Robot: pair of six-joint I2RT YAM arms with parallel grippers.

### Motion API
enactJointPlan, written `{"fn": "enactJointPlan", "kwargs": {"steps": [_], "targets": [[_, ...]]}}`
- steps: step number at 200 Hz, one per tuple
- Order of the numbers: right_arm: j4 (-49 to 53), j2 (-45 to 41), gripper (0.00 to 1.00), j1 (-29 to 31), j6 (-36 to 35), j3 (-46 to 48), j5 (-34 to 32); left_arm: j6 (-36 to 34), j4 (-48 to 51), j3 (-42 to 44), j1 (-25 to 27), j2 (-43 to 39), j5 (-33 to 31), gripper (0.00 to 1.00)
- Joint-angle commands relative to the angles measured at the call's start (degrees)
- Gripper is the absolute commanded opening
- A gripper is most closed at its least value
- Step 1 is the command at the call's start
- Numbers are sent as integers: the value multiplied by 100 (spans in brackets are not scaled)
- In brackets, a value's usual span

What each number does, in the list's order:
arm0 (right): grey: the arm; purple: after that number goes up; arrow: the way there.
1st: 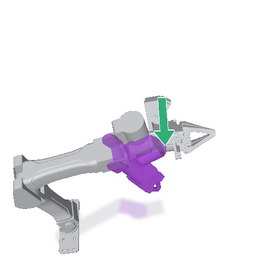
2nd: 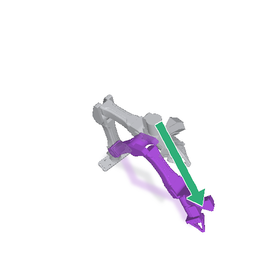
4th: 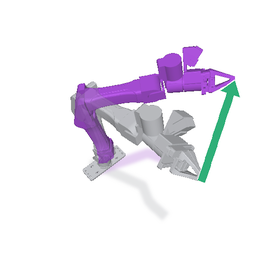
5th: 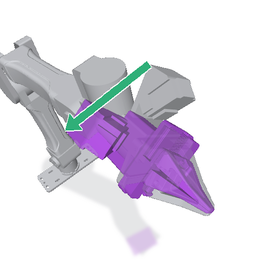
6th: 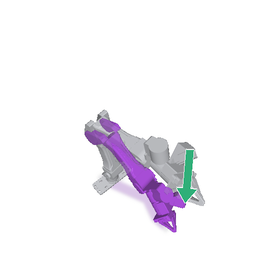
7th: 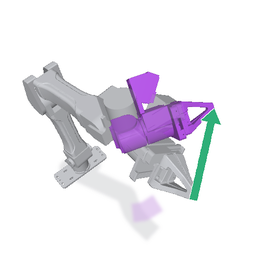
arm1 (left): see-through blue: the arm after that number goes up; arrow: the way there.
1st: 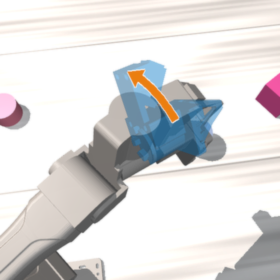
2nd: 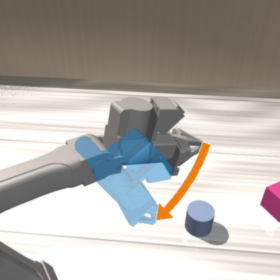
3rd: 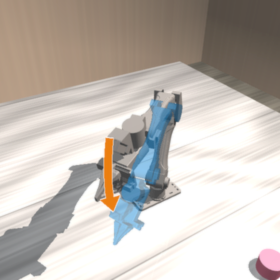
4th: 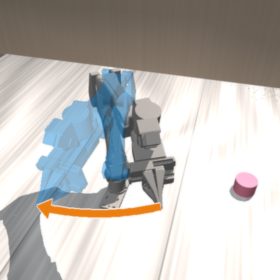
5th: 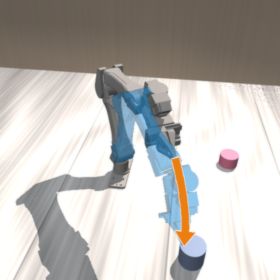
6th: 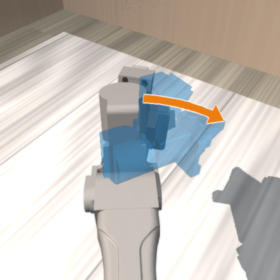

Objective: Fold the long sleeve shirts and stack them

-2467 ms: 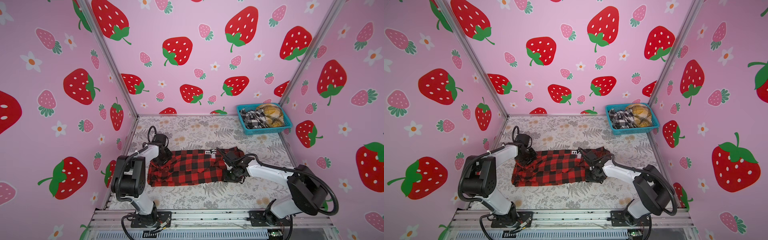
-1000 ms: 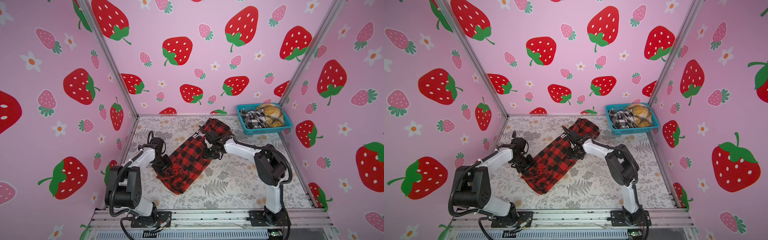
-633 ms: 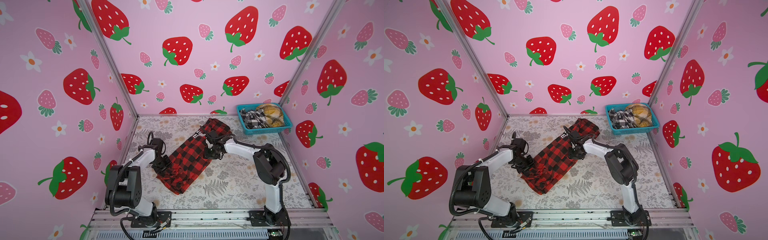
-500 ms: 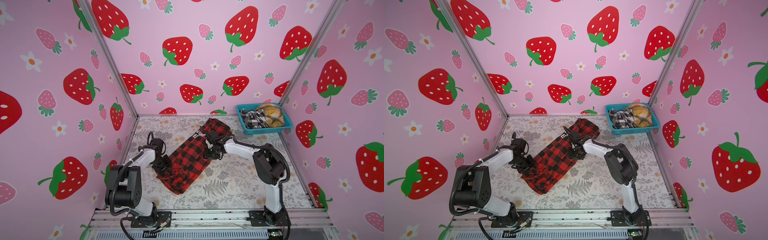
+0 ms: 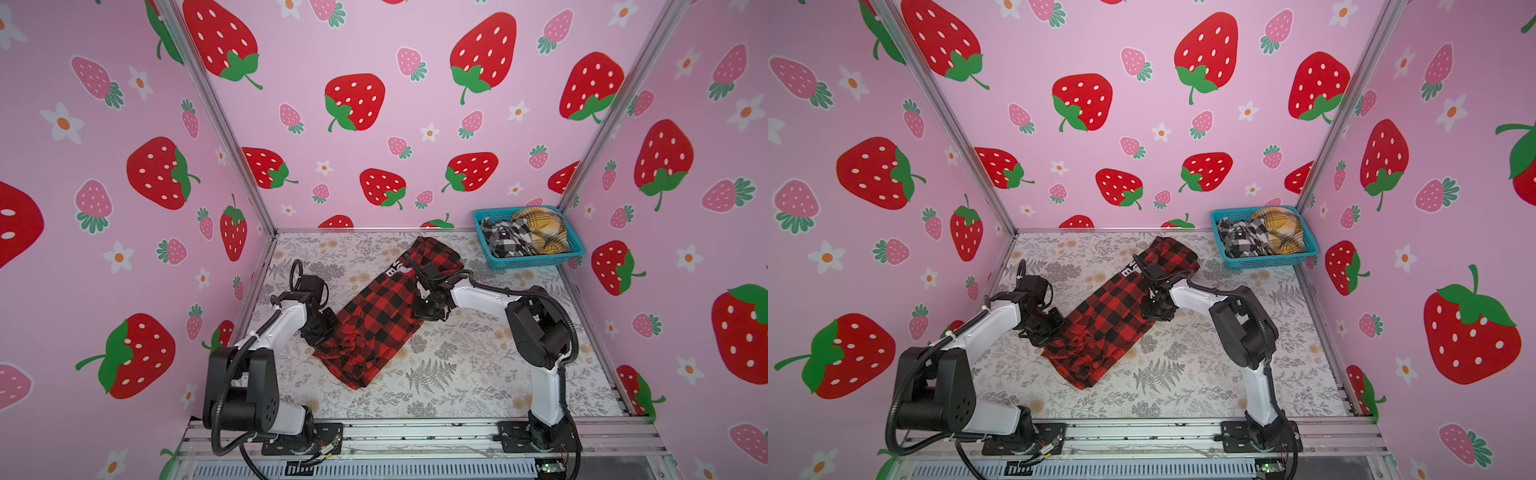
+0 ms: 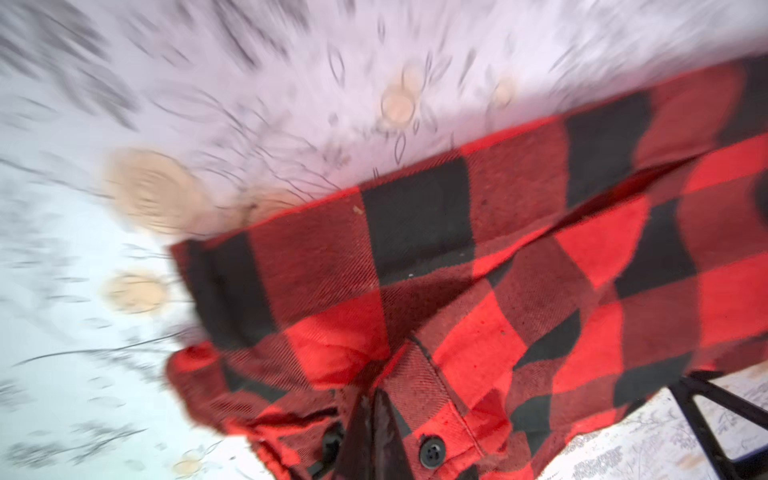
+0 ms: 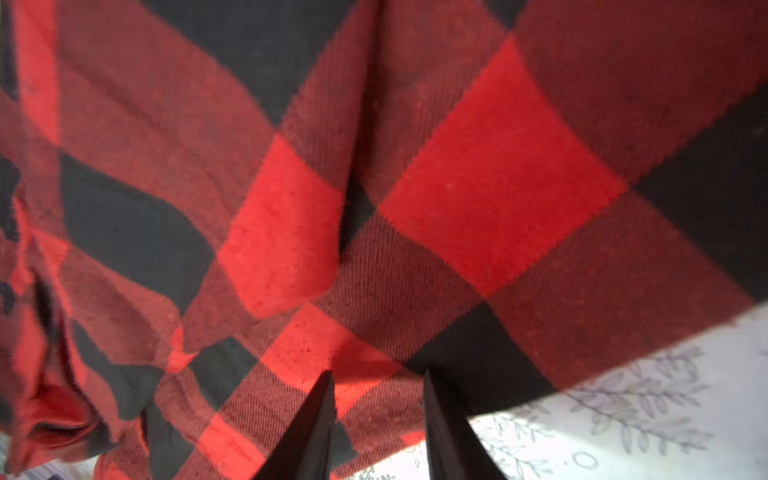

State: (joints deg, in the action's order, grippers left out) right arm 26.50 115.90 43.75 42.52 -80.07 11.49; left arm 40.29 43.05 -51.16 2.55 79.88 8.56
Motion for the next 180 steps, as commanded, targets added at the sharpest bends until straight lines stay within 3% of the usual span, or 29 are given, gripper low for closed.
{"fn": "enactJointPlan", "kwargs": {"steps": [1, 30, 90, 118, 122, 134, 143, 180], "targets": [[-7, 69, 38, -33, 116, 36, -2, -57, 413, -131, -55, -600, -836, 0], [-11, 112, 38, -50, 107, 1, 28, 14, 440, 6, -78, -737, -1252, 0], [49, 152, 38, -53, 90, -165, 56, 218, -61, 349, -76, 173, -367, 0], [-63, -57, 48, -51, 5, -301, 86, 227, -14, 289, -75, 246, -324, 0], [-81, -101, 51, -50, -6, -327, 60, 230, 11, 270, -76, 243, -332, 4], [23, -173, 56, -59, -75, -541, -190, 250, 132, 231, -70, 237, -376, 33], [254, -101, 60, -97, -190, -871, -445, 276, 226, 215, -72, 185, -397, 45], [1507, 922, 66, -427, -711, -3002, -1332, 414, 556, 258, 136, -321, -405, 56]]}}
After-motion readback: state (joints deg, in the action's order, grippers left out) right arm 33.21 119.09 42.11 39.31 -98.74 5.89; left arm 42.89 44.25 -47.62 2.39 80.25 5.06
